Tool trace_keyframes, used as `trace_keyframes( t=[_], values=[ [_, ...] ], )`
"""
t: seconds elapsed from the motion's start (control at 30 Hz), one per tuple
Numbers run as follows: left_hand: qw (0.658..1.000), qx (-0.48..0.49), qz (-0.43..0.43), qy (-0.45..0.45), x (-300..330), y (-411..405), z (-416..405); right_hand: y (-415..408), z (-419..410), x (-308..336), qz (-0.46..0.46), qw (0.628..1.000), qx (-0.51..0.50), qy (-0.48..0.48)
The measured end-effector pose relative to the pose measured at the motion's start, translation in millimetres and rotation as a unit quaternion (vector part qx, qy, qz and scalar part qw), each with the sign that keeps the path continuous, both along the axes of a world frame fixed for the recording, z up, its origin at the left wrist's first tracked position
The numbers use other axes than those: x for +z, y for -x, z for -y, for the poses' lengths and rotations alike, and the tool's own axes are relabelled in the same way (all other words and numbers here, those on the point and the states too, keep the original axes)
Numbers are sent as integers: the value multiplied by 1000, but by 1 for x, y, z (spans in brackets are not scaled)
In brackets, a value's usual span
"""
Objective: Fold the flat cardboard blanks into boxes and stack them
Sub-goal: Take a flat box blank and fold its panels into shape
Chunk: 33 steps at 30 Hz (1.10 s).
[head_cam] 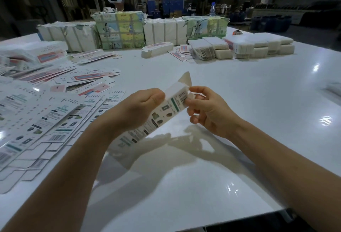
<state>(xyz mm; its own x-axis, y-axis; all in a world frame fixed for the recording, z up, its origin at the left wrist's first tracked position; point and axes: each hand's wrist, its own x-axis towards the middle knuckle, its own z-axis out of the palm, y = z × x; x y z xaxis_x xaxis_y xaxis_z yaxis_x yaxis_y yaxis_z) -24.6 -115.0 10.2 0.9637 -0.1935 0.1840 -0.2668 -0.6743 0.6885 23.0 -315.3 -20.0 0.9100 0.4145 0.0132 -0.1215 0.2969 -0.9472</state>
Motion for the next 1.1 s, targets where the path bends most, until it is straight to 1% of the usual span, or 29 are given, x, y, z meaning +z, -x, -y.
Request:
trace_keyframes(
  t=[0.03,0.07,0.1,0.13,0.17,0.2,0.23,0.27,0.3,0.33,0.37,0.4,0.43,0.47,0.57,0.67,0.7,0.73,0.8,0.83,0.87,0.9,0.93,1.1],
  values=[
    [999,-4,-31,27,3,0,0,0,0,1,-7,1000,7,3],
    [998,-3,-48,30,6,0,1,0,0,1,-12,1000,7,9],
    [999,4,-41,12,8,0,2,0,1,1,-19,1000,2,12],
    [999,24,-4,-30,10,0,4,0,1,2,-30,999,-8,11],
    [993,57,53,-94,12,1,6,0,0,2,-42,999,-21,6],
    [973,99,124,-169,13,2,9,1,-1,2,-54,998,-38,-2],
    [940,133,201,-243,13,5,12,1,-3,2,-62,996,-58,-7],
    [906,140,263,-301,11,7,16,2,-4,1,-67,995,-75,-11],
    [879,132,299,-348,8,9,21,2,-5,1,-69,994,-89,-14],
    [857,126,304,-397,3,12,29,2,-6,1,-73,992,-98,-16],
    [837,130,291,-444,-3,12,35,3,-7,0,-78,991,-104,-14],
    [826,142,271,-473,-10,10,41,4,-8,0,-80,991,-110,-9],
    [825,157,256,-478,-16,8,45,5,-10,0,-78,990,-117,-1],
    [832,169,247,-466,-20,5,48,5,-11,0,-71,990,-123,5],
    [863,168,238,-413,-27,-2,43,8,-10,2,-30,991,-126,26],
    [892,155,221,-362,-31,-6,35,10,-8,1,33,985,-131,105],
    [905,152,213,-335,-32,-6,33,10,-8,-1,77,972,-164,149],
    [915,154,204,-312,-32,-6,32,10,-7,-3,139,946,-218,194],
    [924,166,194,-284,-32,-6,30,10,-5,-6,267,875,-314,255],
    [924,170,196,-280,-33,-6,30,12,-5,-7,309,849,-329,275],
    [923,171,201,-281,-33,-6,31,13,-7,-8,334,834,-325,296],
    [921,169,205,-285,-34,-6,32,14,-7,-10,347,828,-312,311],
    [920,167,209,-288,-35,-5,33,14,-8,-11,350,829,-298,320],
    [924,145,228,-269,-37,-2,36,15,-8,-9,320,870,-244,285]
  ],
)
